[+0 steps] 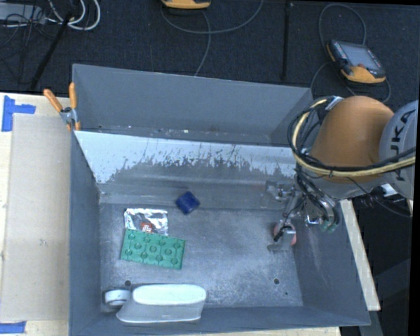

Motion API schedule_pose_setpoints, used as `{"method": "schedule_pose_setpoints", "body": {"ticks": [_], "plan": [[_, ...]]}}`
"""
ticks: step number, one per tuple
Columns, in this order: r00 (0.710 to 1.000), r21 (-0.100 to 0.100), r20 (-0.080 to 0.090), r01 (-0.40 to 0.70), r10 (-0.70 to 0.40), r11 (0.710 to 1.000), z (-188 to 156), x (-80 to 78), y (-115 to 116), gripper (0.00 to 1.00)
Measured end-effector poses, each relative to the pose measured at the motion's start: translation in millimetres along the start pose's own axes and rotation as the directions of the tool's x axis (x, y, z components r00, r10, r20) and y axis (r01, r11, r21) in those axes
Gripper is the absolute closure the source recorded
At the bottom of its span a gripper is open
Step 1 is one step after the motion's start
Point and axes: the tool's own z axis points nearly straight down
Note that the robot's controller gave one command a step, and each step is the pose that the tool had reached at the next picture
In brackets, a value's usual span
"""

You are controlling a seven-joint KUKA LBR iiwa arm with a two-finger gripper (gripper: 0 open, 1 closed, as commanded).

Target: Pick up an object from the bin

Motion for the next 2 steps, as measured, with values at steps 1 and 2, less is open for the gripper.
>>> {"method": "schedule_pose_setpoints", "body": {"ticks": [1,2], "plan": [[0.998,0.002,0.001,-0.056,0.056,0.998,42.8,-22.5,-77.0,0.00],[0.999,-0.002,-0.006,-0.032,0.032,0.999,101.9,0.4,-97.9,0.00]]}}
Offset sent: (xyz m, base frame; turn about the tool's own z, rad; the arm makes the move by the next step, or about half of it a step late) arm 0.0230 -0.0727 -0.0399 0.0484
